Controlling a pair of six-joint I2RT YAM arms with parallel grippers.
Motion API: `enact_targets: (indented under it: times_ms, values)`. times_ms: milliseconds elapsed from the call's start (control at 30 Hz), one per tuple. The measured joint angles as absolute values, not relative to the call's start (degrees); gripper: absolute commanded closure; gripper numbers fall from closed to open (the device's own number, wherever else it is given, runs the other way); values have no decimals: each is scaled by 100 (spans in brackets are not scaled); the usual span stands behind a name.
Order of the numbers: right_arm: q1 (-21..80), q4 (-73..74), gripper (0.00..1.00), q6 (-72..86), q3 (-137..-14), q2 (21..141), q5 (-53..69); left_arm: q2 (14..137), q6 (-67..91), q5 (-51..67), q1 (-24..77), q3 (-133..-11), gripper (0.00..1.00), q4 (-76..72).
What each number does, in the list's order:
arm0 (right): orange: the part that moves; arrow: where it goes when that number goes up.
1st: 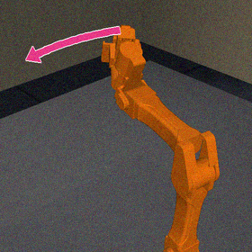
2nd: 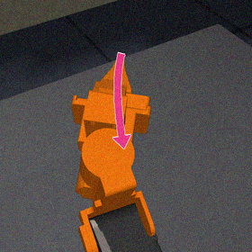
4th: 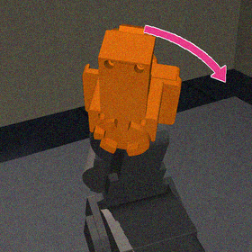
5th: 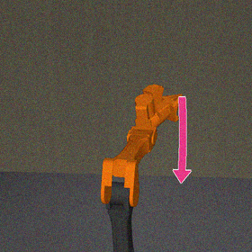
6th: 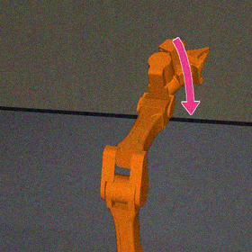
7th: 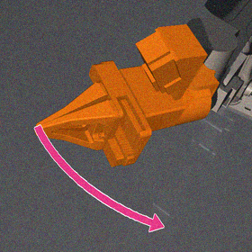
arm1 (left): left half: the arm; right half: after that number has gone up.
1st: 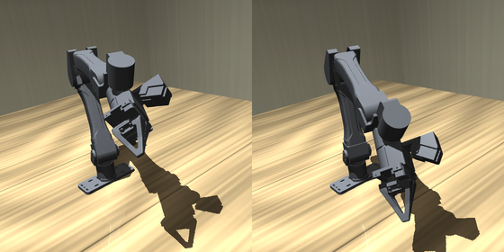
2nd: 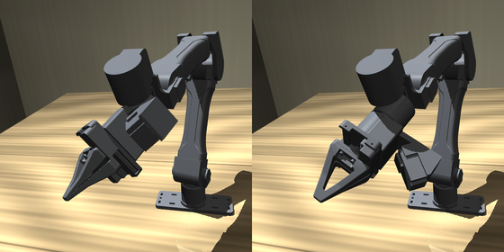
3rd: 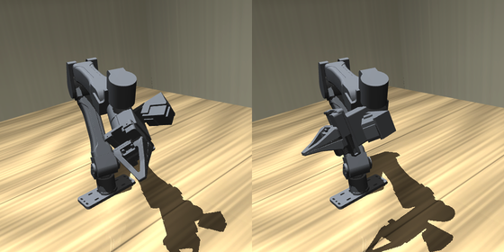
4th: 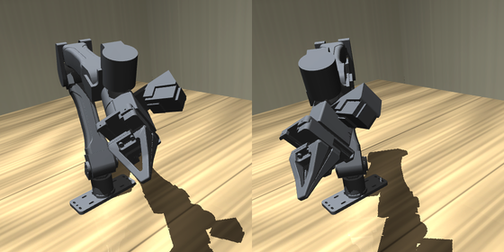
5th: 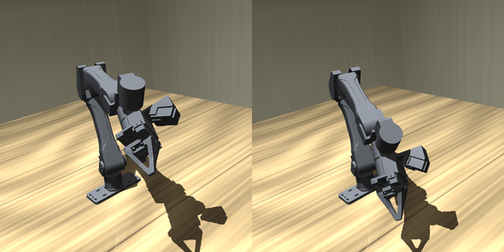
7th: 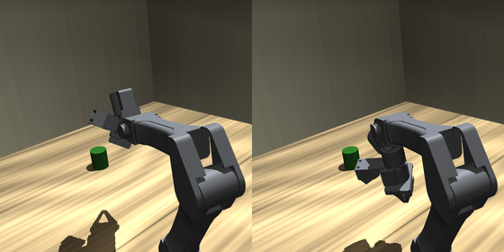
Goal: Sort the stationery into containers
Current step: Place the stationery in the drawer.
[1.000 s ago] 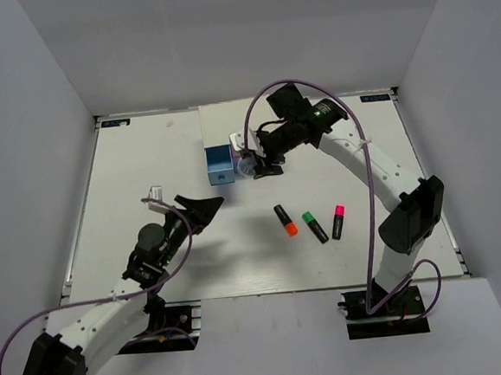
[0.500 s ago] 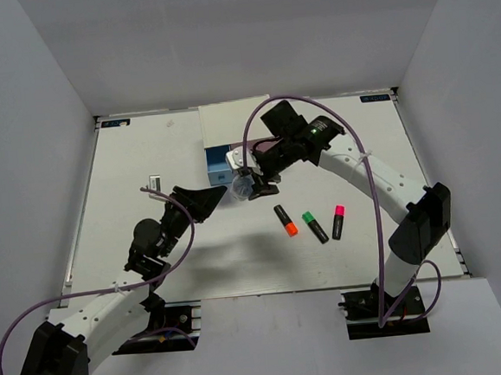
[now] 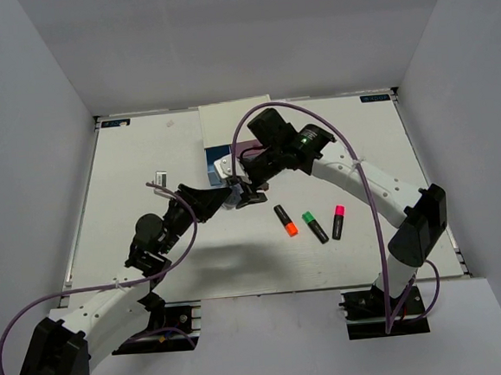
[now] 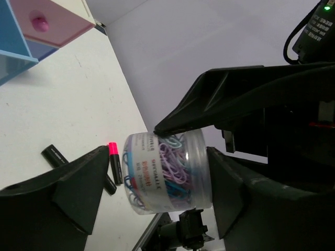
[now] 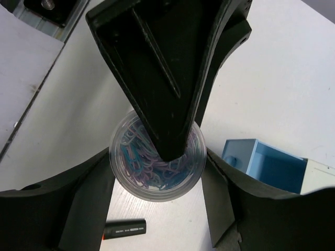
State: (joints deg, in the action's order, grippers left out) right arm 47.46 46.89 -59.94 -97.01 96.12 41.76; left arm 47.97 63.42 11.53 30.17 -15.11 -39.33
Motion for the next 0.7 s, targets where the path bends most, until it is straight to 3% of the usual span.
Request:
enact_targets:
  times_ms: [67, 100, 300, 333, 433, 700]
  values:
    - [4794, 4644, 74, -5957, -9697, 9616, 4134, 4818, 6344, 1190, 3017, -1575, 29, -3887]
    - [4803, 4626, 70, -5922, -9692, 9618, 4119, 4823, 6335, 1210, 3017, -1619, 40, -3854]
    - [4827, 4445, 47, -5857, -9577, 9614, 3999, 4744, 6241, 1232, 3009, -1765, 56, -3402]
    - [4834, 4410, 41, -5839, -9533, 9614, 3997, 4698, 6224, 1229, 3009, -1776, 58, -3304]
    - [4853, 4217, 10, -5717, -9321, 9588, 3942, 4580, 6095, 1234, 3011, -1806, 62, -2934]
    - [4814, 3387, 10, -5043, -8477, 9131, 3376, 4165, 5459, 996, 3009, -2403, 62, -1566]
